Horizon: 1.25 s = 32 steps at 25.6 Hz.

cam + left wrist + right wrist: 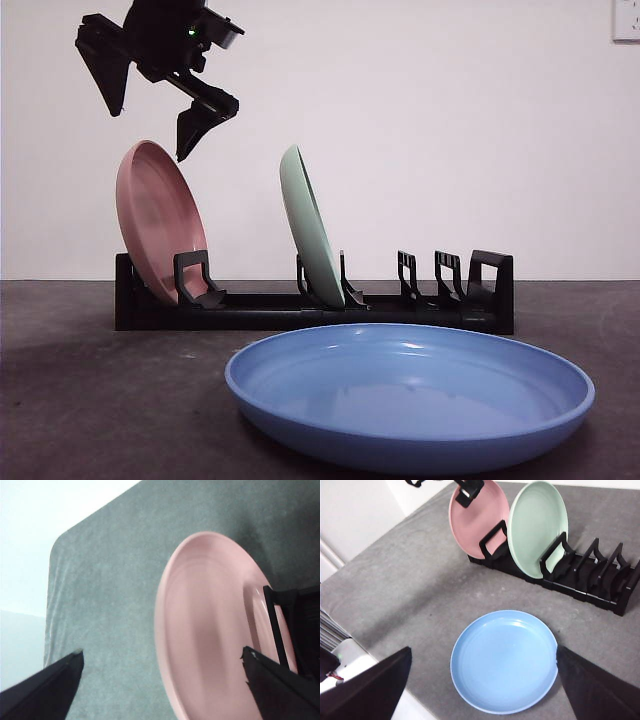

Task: Place the plate

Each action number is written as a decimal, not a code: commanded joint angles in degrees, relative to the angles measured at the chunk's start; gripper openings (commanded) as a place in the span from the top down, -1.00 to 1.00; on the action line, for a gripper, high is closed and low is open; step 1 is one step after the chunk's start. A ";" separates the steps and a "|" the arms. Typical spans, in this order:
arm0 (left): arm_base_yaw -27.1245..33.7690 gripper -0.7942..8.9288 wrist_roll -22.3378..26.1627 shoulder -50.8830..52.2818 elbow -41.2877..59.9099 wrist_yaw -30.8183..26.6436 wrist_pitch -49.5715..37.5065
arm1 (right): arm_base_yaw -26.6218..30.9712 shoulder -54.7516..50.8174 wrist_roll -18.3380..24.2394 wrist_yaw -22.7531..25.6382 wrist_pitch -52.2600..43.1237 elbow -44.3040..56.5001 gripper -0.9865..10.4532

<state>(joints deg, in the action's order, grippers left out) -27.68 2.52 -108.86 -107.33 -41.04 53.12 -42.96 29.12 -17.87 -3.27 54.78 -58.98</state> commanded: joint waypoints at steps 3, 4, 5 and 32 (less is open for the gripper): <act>-0.39 0.08 1.60 -2.29 -1.92 -1.18 -1.46 | -0.35 0.26 0.39 -0.11 -0.22 -0.96 0.01; -0.39 0.08 1.75 -2.54 -1.92 -1.20 -1.40 | -0.35 0.26 0.39 -0.11 -0.20 -0.96 0.01; -0.33 0.08 1.86 -2.78 -1.92 -1.25 -1.33 | -0.35 0.26 0.39 -0.09 -0.20 -0.96 0.01; 1.51 0.67 1.97 -3.41 -1.90 -1.33 -0.09 | -0.35 0.26 0.55 0.26 0.44 -0.96 0.01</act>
<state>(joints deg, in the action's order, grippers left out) -25.89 3.92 -111.09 -107.50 -41.95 53.21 -42.96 29.12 -17.85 -3.14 55.48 -58.98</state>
